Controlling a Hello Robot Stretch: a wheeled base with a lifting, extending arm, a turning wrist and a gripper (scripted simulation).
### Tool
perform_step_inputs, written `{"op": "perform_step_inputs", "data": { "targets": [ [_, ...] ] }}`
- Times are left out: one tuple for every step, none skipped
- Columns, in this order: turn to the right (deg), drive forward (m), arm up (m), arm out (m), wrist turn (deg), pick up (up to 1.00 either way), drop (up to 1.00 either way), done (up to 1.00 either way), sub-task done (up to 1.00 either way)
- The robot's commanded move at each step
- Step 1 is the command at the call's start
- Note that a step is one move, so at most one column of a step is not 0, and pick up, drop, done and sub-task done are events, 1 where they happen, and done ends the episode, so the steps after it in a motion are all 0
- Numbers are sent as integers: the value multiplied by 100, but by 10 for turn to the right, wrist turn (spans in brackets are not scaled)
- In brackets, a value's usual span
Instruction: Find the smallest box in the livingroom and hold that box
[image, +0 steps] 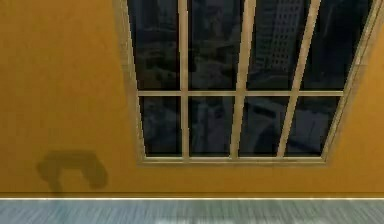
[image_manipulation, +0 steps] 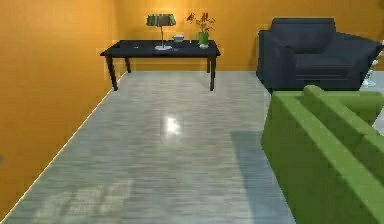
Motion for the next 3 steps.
{"op": "perform_step_inputs", "data": {
  "targets": [
    [-450, 0, 0, 0, 0, 0, 0, 0, 0],
    [-450, 0, 0, 0, 0, 0, 0, 0, 0],
    [-330, 0, 0, 0, 0, 0, 0, 0, 0]
  ]
}}
